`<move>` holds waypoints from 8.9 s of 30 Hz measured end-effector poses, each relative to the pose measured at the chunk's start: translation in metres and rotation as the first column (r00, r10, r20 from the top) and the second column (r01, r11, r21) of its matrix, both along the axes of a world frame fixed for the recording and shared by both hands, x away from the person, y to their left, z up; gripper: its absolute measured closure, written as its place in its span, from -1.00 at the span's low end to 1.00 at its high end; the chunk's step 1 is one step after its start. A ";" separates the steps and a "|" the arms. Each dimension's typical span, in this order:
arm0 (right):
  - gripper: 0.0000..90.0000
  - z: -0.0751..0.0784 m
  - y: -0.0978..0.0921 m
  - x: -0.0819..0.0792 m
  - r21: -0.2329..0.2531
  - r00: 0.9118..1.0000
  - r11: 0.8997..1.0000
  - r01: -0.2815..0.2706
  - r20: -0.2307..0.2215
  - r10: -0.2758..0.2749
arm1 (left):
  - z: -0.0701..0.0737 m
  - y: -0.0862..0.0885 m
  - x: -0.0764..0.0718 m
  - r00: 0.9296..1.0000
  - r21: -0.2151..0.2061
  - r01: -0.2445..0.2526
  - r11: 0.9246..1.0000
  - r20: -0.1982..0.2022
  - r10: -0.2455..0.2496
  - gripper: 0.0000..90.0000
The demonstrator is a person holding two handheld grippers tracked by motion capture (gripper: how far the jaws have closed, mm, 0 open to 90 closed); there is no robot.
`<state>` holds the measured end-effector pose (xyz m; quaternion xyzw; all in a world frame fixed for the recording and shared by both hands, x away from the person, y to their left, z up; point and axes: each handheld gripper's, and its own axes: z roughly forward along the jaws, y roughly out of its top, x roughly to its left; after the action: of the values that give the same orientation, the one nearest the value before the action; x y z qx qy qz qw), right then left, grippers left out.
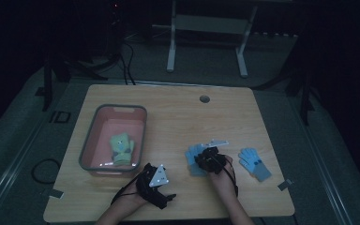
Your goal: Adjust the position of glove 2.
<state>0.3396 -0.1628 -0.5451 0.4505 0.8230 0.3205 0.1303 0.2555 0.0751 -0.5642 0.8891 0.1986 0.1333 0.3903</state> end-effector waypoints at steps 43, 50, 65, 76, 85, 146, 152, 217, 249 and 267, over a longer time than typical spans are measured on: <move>0.29 0.058 -0.153 -0.015 -0.023 0.978 0.990 -0.142 0.152 0.144 | -0.001 0.001 0.001 1.000 -0.003 0.001 1.000 -0.005 -0.001 -0.94; 0.33 0.052 -0.188 -0.014 -0.021 0.979 0.990 -0.138 0.145 0.140 | -0.002 0.000 0.001 1.000 0.004 0.002 1.000 -0.001 -0.002 -0.94; 0.40 0.011 -0.219 -0.004 -0.052 0.989 0.991 -0.123 0.078 0.127 | -0.002 0.001 0.002 1.000 0.000 0.003 1.000 -0.008 -0.003 -0.94; 0.89 0.004 -0.214 -0.002 -0.080 0.997 0.996 -0.044 0.057 0.048 | -0.003 0.001 0.001 1.000 0.004 0.006 1.000 -0.006 -0.006 -0.94; 0.93 0.033 -0.196 -0.015 0.002 0.992 0.997 0.078 0.104 -0.078 | -0.002 0.001 0.001 1.000 0.004 0.005 1.000 -0.003 -0.005 -0.94; 0.54 0.028 -0.116 -0.012 -0.024 0.985 0.990 0.136 0.108 -0.133 | -0.003 0.000 0.000 1.000 0.004 0.015 1.000 0.001 -0.015 -0.94; 0.52 0.039 -0.135 -0.009 -0.012 0.991 1.000 -0.003 0.133 0.005 | -0.003 0.000 0.001 1.000 0.007 0.014 1.000 0.000 -0.014 -0.94; 0.89 0.103 -0.062 -0.010 0.028 0.956 0.980 -0.196 0.226 0.185 | -0.004 0.001 0.000 1.000 0.005 0.017 1.000 -0.003 -0.017 -0.94; 0.85 0.017 -0.012 0.002 -0.007 0.976 0.976 -0.216 0.021 0.216 | -0.003 0.000 0.000 1.000 0.017 0.021 1.000 0.002 -0.021 -0.94; 0.40 0.026 -0.021 -0.003 -0.008 0.970 0.971 -0.237 0.057 0.238 | -0.002 -0.005 -0.002 1.000 -0.011 0.020 1.000 -0.005 -0.020 -0.94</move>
<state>0.3369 -0.1840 -0.5187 0.3392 0.8671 0.3462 0.1149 0.2534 0.0703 -0.5663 0.8893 0.1915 0.1259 0.3958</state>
